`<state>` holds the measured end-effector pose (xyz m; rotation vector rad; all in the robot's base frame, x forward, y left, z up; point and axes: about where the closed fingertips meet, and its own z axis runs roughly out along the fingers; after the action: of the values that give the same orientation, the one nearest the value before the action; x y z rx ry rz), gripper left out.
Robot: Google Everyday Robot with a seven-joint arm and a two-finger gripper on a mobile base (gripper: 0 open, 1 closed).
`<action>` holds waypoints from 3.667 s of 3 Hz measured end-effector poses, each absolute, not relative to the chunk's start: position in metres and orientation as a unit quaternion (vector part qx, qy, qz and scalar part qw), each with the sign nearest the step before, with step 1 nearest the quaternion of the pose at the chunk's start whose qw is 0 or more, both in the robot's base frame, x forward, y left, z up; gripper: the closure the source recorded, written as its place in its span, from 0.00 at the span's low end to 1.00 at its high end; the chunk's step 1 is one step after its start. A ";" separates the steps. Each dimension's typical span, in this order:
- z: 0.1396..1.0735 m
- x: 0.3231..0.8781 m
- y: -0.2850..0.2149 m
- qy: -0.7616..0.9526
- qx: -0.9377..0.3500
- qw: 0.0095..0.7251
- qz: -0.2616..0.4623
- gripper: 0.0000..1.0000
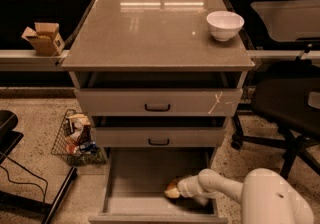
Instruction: Place orange into bottom drawer
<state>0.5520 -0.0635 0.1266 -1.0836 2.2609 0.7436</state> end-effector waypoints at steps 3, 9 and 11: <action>0.112 0.555 -0.061 0.838 -0.395 0.258 0.274 0.60; 0.157 0.565 -0.059 0.827 -0.409 0.284 0.260 0.00; 0.292 0.534 -0.053 0.801 -0.444 0.317 0.244 0.00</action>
Offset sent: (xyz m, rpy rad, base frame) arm 0.0032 0.0024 -0.0147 -0.0031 0.0080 -0.0108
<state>0.5338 -0.0531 0.2917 -1.1696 2.1096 0.6427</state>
